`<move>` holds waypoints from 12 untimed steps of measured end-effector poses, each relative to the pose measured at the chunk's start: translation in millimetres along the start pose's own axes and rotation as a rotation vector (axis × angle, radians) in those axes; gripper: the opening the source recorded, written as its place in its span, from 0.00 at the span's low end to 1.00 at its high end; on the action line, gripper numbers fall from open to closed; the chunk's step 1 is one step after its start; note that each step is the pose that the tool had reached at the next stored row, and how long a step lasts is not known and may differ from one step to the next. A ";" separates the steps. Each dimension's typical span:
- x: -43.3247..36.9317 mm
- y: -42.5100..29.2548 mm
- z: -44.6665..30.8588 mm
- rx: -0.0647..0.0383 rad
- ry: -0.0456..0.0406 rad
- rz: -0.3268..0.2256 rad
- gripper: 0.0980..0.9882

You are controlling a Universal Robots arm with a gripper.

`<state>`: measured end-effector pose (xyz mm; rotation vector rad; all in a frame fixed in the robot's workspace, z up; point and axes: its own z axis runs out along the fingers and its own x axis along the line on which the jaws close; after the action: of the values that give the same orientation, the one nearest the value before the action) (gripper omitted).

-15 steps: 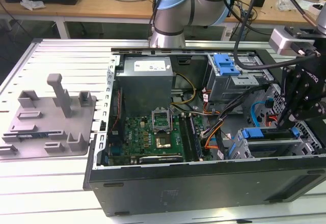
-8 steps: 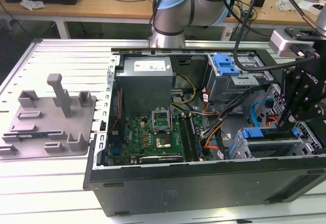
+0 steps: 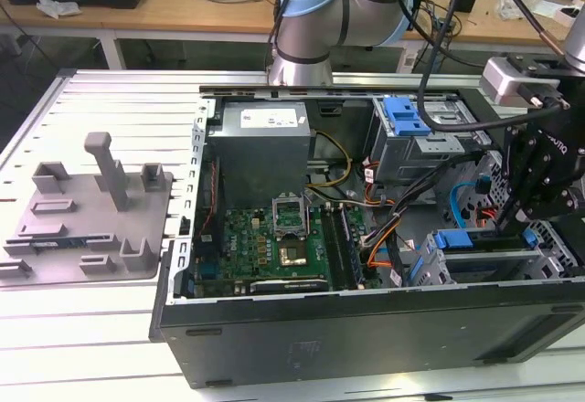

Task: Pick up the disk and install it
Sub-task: 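Insert the first disk wire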

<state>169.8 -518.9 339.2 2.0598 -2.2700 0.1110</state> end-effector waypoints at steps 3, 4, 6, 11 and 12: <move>0.0 0.0 0.4 0.000 0.0010 0.000 0.07; 0.0 0.0 0.7 0.000 0.0010 0.000 0.07; 0.1 0.4 1.1 0.000 0.0009 0.000 0.07; 2.9 0.9 -26.6 0.000 0.0007 0.000 0.23; 3.2 0.9 -29.2 0.000 0.0006 0.000 0.23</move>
<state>168.8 -518.9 368.6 2.0594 -2.2699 0.1117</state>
